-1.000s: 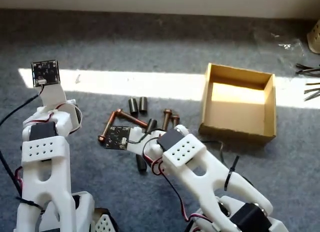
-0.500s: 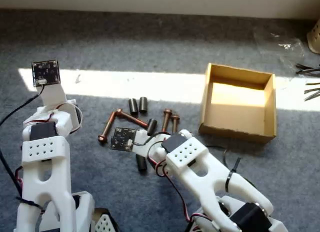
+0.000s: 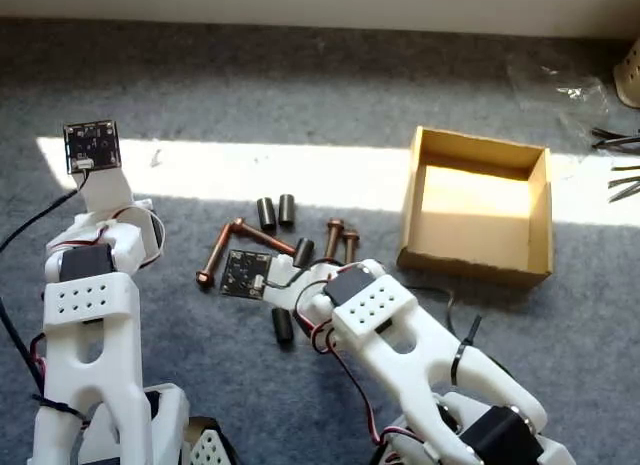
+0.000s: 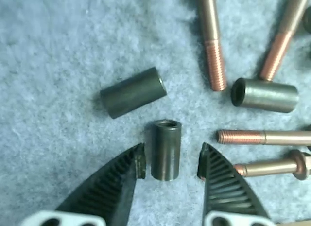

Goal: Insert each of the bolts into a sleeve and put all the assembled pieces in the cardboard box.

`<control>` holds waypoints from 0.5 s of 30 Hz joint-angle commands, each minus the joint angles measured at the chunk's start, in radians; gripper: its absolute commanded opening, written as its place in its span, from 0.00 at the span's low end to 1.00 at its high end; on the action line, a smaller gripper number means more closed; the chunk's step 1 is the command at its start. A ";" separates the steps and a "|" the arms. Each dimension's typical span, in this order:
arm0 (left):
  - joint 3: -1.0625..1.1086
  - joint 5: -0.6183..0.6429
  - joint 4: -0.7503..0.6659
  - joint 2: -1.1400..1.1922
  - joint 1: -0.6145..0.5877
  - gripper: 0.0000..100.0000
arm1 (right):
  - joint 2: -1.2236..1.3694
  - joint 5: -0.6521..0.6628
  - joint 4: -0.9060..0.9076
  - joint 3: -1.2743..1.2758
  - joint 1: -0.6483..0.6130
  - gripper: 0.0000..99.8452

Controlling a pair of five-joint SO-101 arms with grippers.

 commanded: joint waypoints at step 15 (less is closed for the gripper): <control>-0.007 0.003 -0.020 0.005 0.019 0.01 | -0.001 -0.006 -0.056 0.058 0.010 0.18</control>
